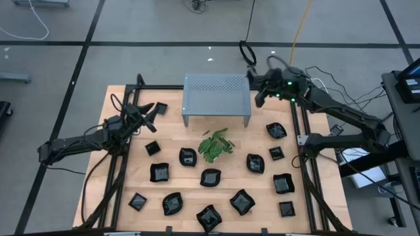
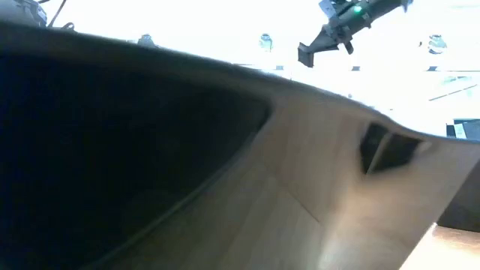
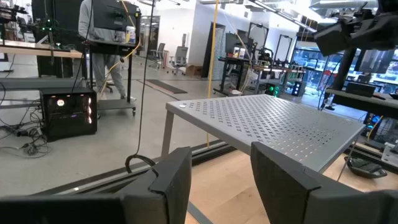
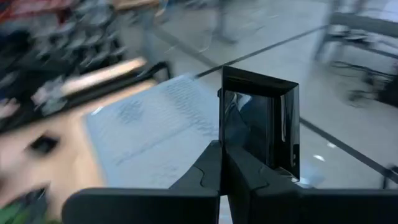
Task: Pick & Place Mini shaped plates
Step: Put the square plate on the shelf, then put the leaf-shaped plate on the shelf
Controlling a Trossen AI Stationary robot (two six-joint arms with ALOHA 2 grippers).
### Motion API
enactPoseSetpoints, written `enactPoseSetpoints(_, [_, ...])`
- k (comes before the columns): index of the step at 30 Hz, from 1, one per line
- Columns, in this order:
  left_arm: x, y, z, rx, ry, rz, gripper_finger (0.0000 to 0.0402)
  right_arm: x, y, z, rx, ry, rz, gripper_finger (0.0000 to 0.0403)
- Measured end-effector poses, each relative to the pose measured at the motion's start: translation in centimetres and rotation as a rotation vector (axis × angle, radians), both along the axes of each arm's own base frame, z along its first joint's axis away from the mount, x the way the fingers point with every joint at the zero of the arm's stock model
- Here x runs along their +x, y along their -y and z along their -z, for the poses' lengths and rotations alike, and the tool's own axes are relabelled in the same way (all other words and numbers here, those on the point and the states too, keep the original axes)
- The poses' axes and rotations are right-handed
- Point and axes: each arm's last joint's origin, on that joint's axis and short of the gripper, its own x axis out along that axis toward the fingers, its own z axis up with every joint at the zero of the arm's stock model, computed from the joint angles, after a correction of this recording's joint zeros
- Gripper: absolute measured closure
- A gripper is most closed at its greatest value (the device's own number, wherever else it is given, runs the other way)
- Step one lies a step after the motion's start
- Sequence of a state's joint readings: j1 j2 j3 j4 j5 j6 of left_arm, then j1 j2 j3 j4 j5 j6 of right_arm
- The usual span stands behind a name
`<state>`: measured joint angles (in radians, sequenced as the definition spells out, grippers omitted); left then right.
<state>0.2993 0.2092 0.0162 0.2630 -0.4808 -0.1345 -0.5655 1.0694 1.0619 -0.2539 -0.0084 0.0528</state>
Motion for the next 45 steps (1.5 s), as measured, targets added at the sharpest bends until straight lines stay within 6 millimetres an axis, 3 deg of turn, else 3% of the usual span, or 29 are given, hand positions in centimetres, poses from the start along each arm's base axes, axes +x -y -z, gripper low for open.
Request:
enactPoseSetpoints(5, [0.0,0.0,0.0,0.0,0.001,0.0,0.0231,3.2,-0.6,2.0,-0.047,-0.146,-0.134,0.0403])
enactPoseSetpoints(10, [0.0,0.0,0.0,0.0,0.0,0.0,0.0231,5.8,-0.2,4.9,-0.111,-0.319,-0.158,0.0403])
enactPoseSetpoints(18, [0.0,0.0,0.0,0.0,0.001,0.0,0.0231,7.7,0.8,8.2,-0.174,-0.51,-0.157,0.0403])
enactPoseSetpoints(29, [0.0,0.0,0.0,0.0,0.001,0.0,0.0231,7.5,1.0,8.0,-0.213,-0.539,-0.065,0.038])
enactPoseSetpoints(37, [0.0,0.0,0.0,0.0,0.0,0.0,0.0231,7.4,1.0,7.9,-0.213,-0.539,-0.066,0.0321])
enactPoseSetpoints(45, [0.0,0.0,0.0,0.0,0.001,0.0,0.0231,4.8,-1.2,3.6,-0.243,-0.384,-0.049,0.0268])
